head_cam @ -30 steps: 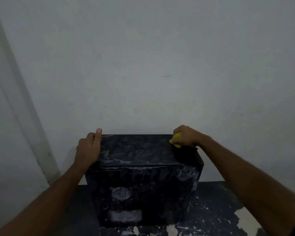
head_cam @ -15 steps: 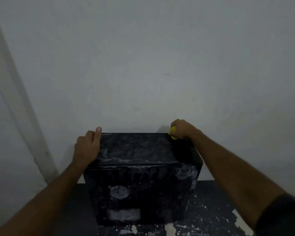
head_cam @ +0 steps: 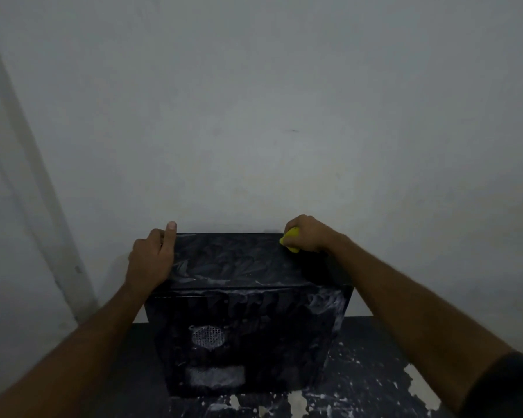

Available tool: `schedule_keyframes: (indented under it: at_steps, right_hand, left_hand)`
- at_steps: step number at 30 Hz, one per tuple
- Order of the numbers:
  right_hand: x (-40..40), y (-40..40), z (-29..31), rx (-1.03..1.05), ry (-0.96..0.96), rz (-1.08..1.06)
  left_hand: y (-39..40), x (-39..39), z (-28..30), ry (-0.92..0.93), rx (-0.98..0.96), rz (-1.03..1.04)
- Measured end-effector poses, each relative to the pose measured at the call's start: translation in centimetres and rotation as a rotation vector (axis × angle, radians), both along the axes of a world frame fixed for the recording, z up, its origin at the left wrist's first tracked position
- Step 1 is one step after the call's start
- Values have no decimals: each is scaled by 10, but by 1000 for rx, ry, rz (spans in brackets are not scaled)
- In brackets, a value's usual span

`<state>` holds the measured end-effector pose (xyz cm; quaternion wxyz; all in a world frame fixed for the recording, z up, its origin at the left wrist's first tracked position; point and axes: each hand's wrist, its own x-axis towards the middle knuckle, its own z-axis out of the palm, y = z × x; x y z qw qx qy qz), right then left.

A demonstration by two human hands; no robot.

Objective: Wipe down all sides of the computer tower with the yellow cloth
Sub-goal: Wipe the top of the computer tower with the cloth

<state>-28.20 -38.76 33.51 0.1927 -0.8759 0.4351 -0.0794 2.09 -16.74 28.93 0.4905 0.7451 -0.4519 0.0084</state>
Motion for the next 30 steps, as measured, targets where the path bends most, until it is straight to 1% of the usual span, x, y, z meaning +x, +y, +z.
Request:
schedule_keyframes:
  at_steps: [2,3,6,8,11,13,14,16,18,21,23,27,28,30]
  right_hand:
    - [-8,2,9,98,-20,43]
    - [-9,0,12,89,2,29]
    - [-1,0,11,-90,85,-47]
    - [7,8,6,-115,59,-44]
    - [-3,14,7,25,16,59]
    - [-10,11,13,83,35,48]
    - [-10,9,14,58,45,26]
    - [-4,12,9,-58,78,-30]
    - [1,20,3,-103,51,-28]
    - [-13,30,6,70,-9,72]
    - [-23,30,13,125,5,69]
    - [-12,35,7,-73,73,-36]
    - [-10,39,4,-84,68,-25]
    - [-19,47,1,-16,29,40]
  left_hand:
    - [0,-1,0,8,-1,1]
    - [0,-1,0,5,-3,3]
    - [-1,0,-1,-21,8,14]
    - [-1,2,-2,-26,4,18]
    - [-1,3,-4,-14,-3,15]
    - [-2,3,-4,-22,-10,17]
    - [-2,4,-5,-27,-11,17]
    - [-2,4,-5,-30,-6,12]
    - [-1,3,-3,-31,-2,10]
    - [0,4,-3,-9,-1,7]
    - [0,4,-3,2,15,5]
    - [-1,4,-5,-9,11,12]
    - [0,5,-5,-9,11,14]
    - [1,3,-5,-10,18,7]
